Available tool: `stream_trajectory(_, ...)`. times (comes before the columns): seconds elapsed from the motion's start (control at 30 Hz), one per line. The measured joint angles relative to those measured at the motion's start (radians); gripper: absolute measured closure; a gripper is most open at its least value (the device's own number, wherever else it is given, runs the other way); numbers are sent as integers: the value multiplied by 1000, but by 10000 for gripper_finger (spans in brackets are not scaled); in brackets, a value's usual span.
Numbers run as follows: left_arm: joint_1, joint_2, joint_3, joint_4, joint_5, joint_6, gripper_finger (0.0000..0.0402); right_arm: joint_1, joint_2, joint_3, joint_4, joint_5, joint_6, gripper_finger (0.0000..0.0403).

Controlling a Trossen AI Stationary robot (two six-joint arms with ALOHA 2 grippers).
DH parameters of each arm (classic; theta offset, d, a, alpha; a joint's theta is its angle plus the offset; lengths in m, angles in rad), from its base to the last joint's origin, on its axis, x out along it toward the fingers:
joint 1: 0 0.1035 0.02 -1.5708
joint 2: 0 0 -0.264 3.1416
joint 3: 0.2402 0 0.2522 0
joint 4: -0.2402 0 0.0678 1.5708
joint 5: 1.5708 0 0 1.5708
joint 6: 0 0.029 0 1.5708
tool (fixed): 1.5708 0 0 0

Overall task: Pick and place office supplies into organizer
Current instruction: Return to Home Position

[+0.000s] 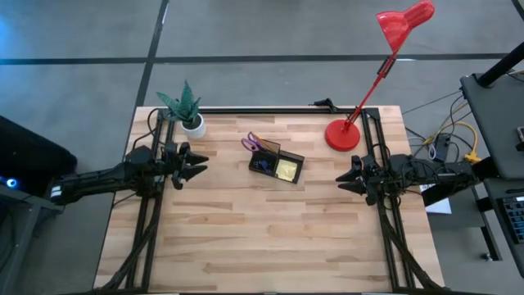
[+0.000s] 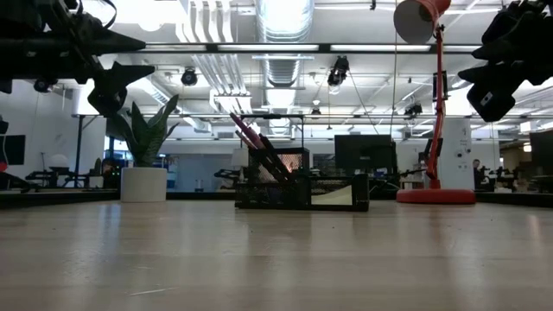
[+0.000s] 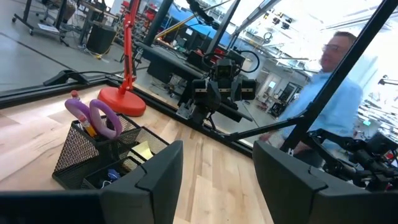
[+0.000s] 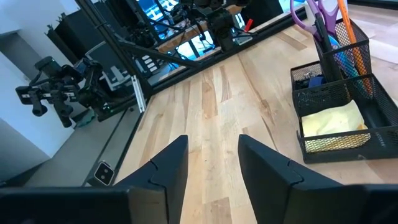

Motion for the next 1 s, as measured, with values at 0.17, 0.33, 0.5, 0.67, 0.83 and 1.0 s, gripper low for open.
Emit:
stream_trajectory(0.17,0,0,0,0,0,0,221,0,0,0,0,0,0,276)
stream_trajectory(0.33,0,0,0,0,0,0,221,0,0,0,0,0,0,280)
stream_trajectory(0.5,0,0,0,0,0,0,221,0,0,0,0,0,0,278)
stream_trajectory(0.67,0,0,0,0,0,0,221,0,0,0,0,0,0,274)
stream_trajectory(0.83,0,0,0,0,0,0,221,0,0,0,0,0,0,274)
stream_trajectory(1.0,0,0,0,0,0,0,221,0,0,0,0,0,0,280)
